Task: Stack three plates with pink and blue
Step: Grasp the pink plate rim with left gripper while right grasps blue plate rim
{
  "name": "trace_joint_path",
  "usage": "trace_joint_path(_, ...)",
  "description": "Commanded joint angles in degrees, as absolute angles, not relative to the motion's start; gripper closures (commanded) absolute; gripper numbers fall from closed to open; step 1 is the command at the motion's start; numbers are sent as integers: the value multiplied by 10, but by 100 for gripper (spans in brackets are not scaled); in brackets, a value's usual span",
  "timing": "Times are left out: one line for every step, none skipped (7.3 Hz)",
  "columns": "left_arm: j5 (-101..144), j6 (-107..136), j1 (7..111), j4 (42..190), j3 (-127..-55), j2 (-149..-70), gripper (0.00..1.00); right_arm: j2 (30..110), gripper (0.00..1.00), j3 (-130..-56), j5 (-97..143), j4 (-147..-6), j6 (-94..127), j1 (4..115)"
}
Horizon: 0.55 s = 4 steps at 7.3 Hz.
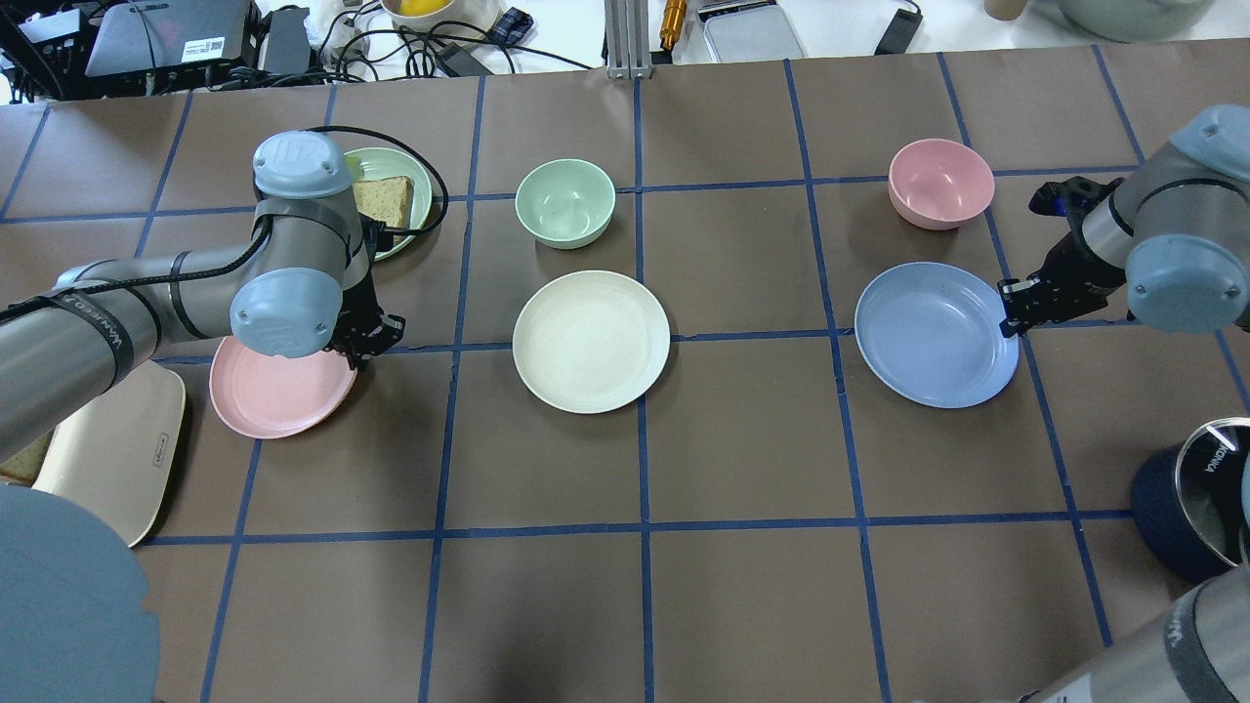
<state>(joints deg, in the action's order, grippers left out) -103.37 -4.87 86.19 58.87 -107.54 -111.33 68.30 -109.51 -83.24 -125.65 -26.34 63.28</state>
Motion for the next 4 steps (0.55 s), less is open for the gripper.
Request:
trace_joint_path(-1036, 1, 926, 656, -1022, -1088, 100, 689, 100, -1082, -834, -1253, -262, 635)
trace_joint_path(-1029, 32, 952, 677, -997, -1088, 100, 691, 100, -1062, -838, -1248, -263, 636)
trace_joint_path(-1026, 63, 980, 677, -981, -1098, 100, 700, 100, -1036, -833, -1201, -264, 637)
trace_joint_path(-1014, 79, 1009, 673, -968, -1109, 100, 711, 100, -1007, -833, -1168, -262, 639)
